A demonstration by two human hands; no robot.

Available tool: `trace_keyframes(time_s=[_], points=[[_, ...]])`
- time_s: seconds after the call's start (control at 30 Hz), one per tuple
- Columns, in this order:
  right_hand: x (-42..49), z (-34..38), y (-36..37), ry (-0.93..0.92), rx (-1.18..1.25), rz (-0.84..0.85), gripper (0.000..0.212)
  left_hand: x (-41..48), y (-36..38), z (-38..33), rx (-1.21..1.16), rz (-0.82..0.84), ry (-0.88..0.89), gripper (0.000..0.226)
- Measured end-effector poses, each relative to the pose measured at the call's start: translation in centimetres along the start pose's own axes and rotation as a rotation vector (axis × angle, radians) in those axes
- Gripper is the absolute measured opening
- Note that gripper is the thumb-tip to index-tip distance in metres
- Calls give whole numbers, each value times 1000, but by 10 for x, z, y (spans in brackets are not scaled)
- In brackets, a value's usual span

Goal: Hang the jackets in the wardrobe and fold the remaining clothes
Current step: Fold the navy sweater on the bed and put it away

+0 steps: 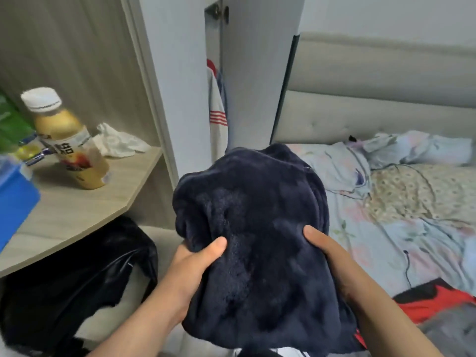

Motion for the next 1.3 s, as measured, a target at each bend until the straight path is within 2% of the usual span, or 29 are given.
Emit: trace_keyframes(time_s=[0.17,0.27,0.43,0.63,0.83,1.03,1.07,1.17,1.23,1.3], points=[[36,64,-18,-51,87,-21,60,73,47,-52,73,51,75,82],[64,109,-23,-107,93,-65,65,116,72,-88,103,82,148,77],[105,183,-17,-200,108,-10,59,182,103,-144,149,89,225,76],[155,252,-9,-305,114,8,48,258,120,-207,172,178,269,78],[218,313,2,-399,-15,-132,62,333,119,-249,152,186,294,72],[276,361,17,-463,-108,-185,71,408,117,-283,118,159,348,67],[282,368,19,-479,-119,-202,66,417,118,-288,111,150,358,67],[297,393,22,-564,-94,-281,31,439,125,-307,80,137,388,62],[309,413,25,-541,-132,-204,39,452,132,-324,73,138,426,58],[321,434,27,-553,-146,-189,52,466,140,-343,73,132,461,64]])
Point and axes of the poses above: each hand's wrist, its own x-axis towards the middle knuckle, its own y-axis out of the palm, z = x × y, the point moved 1 cm from there along x, towards the middle knuckle, and after that the axes turned 4 degrees about x, right-handed, at the moved point
